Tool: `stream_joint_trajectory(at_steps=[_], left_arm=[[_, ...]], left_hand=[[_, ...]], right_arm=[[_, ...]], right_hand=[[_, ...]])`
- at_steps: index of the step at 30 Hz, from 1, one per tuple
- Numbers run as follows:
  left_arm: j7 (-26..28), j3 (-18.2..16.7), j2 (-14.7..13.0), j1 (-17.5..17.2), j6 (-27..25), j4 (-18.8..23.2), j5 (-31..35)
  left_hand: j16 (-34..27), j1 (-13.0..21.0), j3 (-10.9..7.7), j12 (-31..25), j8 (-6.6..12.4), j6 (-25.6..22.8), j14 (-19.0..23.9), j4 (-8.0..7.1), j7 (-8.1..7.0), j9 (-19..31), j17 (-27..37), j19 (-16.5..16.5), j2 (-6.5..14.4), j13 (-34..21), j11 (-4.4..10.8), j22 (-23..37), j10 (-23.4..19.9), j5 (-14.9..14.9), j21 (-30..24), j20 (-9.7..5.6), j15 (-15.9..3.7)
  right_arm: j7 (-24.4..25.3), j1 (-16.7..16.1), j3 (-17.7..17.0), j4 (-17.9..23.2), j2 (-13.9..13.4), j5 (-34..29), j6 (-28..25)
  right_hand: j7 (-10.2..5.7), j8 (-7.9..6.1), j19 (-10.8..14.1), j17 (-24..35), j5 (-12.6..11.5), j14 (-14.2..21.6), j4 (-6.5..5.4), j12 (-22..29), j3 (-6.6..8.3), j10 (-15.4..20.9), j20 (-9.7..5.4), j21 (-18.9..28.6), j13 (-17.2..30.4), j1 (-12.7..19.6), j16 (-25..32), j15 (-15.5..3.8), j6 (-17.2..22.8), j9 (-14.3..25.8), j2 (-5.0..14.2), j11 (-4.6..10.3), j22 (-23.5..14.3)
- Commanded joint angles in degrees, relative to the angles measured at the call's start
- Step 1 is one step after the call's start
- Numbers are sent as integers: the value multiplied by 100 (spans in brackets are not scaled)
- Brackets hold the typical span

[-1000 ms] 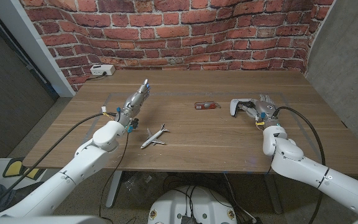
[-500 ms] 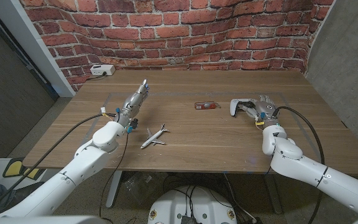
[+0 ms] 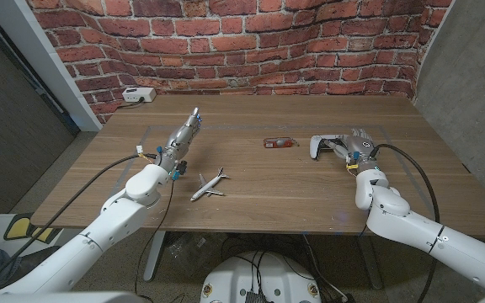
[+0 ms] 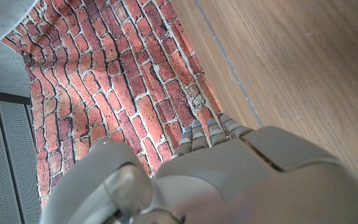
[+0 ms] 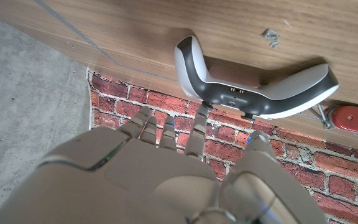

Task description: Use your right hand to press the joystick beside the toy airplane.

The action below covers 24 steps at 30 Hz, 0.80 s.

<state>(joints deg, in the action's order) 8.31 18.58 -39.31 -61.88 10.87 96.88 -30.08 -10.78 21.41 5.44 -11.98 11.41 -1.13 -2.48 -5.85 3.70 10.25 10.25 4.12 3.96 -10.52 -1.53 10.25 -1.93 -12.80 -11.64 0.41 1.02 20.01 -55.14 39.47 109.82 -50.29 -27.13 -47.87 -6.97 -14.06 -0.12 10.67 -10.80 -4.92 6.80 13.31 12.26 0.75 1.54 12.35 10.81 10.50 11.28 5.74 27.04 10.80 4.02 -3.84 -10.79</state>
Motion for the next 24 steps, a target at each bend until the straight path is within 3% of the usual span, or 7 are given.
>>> stream_joint_trajectory(at_steps=[1, 7, 11, 16, 24], left_arm=[[-13, 19, 33, 33, -9, -53, -27], [-29, 40, 40, 54, -29, -65, -35], [-23, 41, 47, 59, -27, -72, -37], [-32, 43, 46, 78, -37, -85, -43], [-101, 79, 53, 149, -65, -136, -64]], left_hand=[[14, 10, 31, 20, 1, -34, -17, -2, -1, 35, 28, 13, 26, -28, 15, 34, -36, 10, -21, -44, -5], [14, 12, 34, 22, 1, -38, -18, -2, 0, 35, 28, 13, 30, -28, 9, 34, -33, 13, -22, -44, -3], [13, 14, 37, 24, 1, -41, -15, -2, 3, 35, 28, 15, 34, -28, 8, 35, -29, 16, -23, -45, -6], [13, 16, 40, 25, 0, -41, -16, -3, 0, 35, 28, 17, 38, -28, 5, 35, -30, 18, -23, -43, -6], [13, 20, 43, 28, -1, -44, -17, -2, -5, 35, 28, 15, 43, -28, 5, 35, -25, 21, -25, -45, -4]], right_arm=[[313, -120, -106, -26, 11, 4, 196], [386, -179, -166, -16, 5, 30, 315], [506, -221, -207, -47, 28, 23, 405], [733, -298, -273, -81, 80, -5, 540], [931, -383, -325, -119, 124, -53, 736]], right_hand=[[-40, -21, 127, -1, 4, 164, 34, 82, 32, 178, 46, 69, 11, 93, 55, 7, 155, 27, 6, 31, -9], [-195, -118, 363, -15, -5, 414, 79, 171, 66, 481, 219, 125, 6, 185, 68, 91, 607, 20, 19, 132, 5], [-209, -121, 485, -22, -8, 543, 105, 202, 81, 607, 362, 148, 2, 238, 72, 180, 719, 16, 13, 147, 12], [-266, -103, 704, -30, -12, 762, 150, 253, 112, 834, 666, 185, -2, 344, 74, 227, 861, 11, -4, 186, 20], [-322, -105, 974, -35, -23, 1038, 203, 291, 160, 1043, 918, 231, -5, 496, 88, 221, 1061, 8, -22, 231, 24]])
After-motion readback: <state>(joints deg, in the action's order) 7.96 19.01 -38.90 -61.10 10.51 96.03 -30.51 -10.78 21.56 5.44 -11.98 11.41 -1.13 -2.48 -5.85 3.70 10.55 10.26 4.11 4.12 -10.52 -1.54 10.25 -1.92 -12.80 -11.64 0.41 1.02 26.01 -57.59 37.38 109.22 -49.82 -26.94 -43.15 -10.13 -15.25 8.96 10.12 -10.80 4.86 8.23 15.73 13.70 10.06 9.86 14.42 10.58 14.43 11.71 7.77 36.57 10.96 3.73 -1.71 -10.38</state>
